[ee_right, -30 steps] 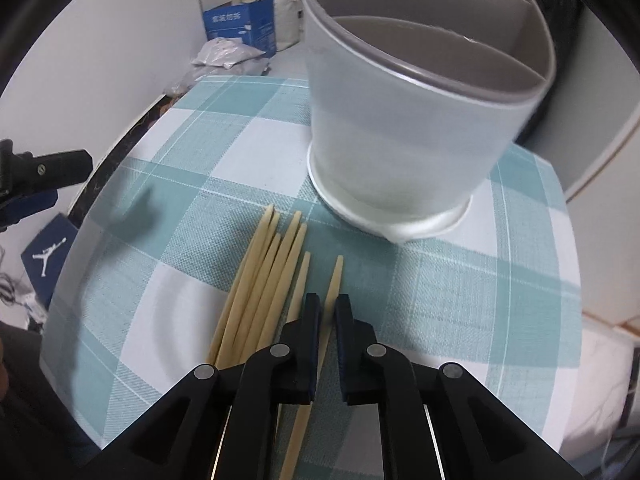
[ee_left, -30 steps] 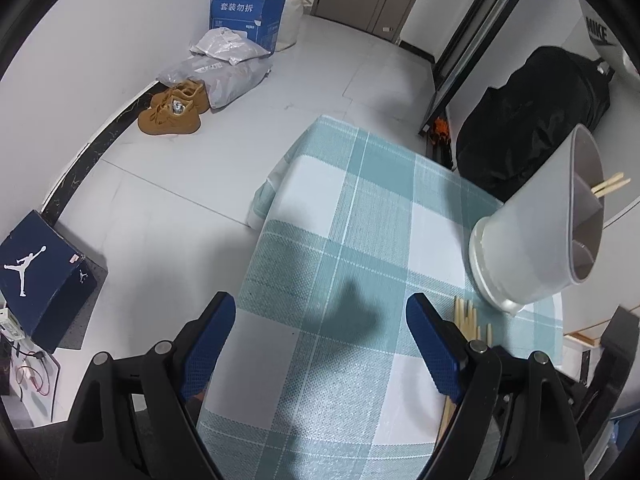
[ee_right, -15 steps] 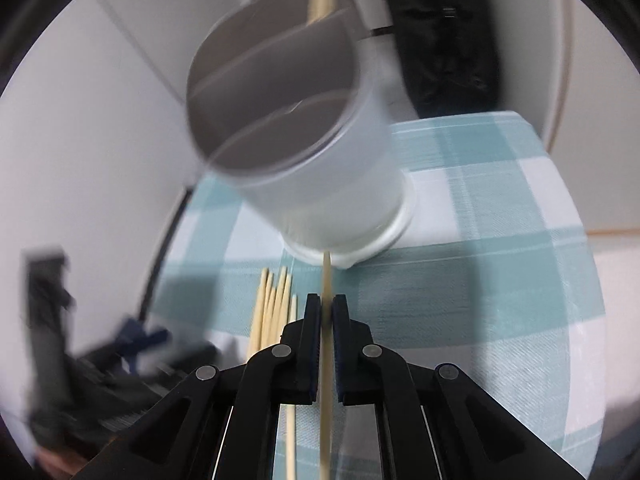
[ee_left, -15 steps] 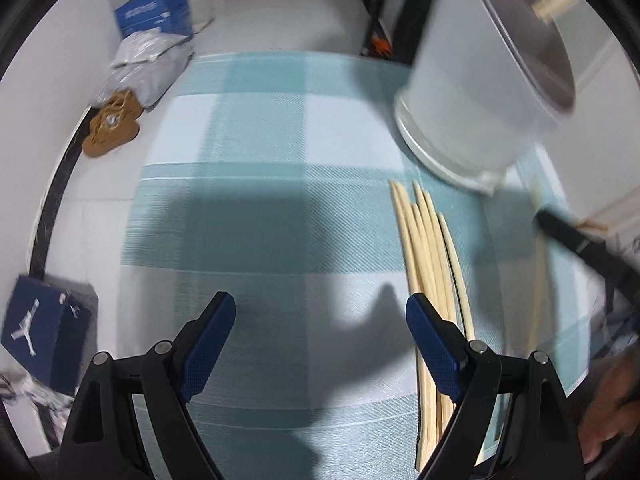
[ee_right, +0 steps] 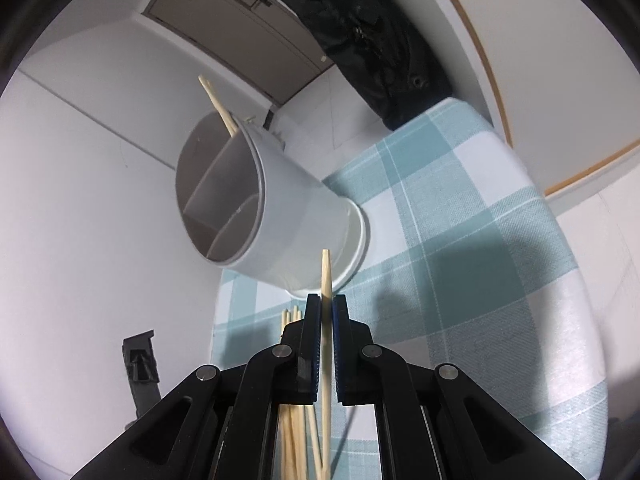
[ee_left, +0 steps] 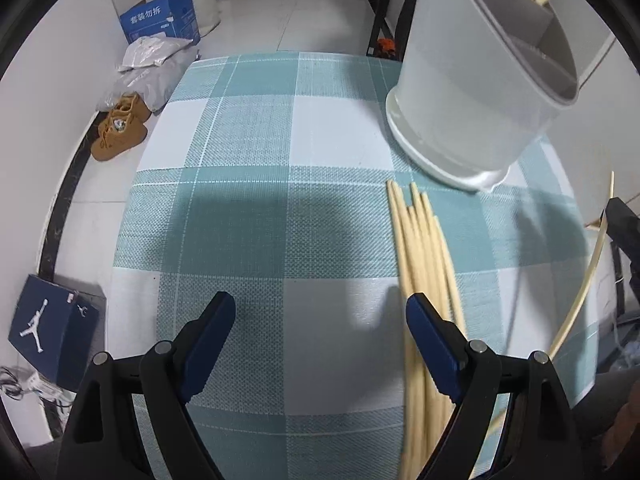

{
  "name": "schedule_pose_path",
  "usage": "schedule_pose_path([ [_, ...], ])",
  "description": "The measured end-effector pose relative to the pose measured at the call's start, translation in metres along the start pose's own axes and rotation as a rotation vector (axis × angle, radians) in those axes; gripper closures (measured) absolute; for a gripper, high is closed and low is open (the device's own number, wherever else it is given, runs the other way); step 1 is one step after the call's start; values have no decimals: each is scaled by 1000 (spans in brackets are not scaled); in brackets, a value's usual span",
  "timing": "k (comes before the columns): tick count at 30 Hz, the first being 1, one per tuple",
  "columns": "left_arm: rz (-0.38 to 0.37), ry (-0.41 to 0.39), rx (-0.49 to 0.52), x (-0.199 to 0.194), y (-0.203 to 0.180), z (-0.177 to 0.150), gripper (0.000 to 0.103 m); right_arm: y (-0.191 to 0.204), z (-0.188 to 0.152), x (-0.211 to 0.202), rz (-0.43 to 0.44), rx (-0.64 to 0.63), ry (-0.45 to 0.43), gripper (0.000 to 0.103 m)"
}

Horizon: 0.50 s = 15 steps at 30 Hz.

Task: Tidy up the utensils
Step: 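Grasp one chopstick with the right tool and lift it upright, then grasp a chopstick with the left tool while the right tool holds its chopstick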

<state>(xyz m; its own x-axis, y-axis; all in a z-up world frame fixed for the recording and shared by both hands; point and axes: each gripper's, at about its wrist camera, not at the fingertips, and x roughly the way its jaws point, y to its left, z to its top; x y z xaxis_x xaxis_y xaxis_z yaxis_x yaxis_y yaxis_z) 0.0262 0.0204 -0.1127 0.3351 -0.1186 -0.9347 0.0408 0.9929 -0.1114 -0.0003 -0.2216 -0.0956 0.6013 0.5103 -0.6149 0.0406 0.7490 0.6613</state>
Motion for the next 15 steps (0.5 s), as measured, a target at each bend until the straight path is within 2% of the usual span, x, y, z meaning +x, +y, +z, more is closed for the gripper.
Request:
schedule_pose_path([
  [6, 38, 17, 31, 12, -11, 2, 18, 3, 4, -11, 19, -12, -37, 98],
  [15, 95, 13, 18, 16, -3, 13, 18, 2, 6, -14, 19, -32, -50, 98],
])
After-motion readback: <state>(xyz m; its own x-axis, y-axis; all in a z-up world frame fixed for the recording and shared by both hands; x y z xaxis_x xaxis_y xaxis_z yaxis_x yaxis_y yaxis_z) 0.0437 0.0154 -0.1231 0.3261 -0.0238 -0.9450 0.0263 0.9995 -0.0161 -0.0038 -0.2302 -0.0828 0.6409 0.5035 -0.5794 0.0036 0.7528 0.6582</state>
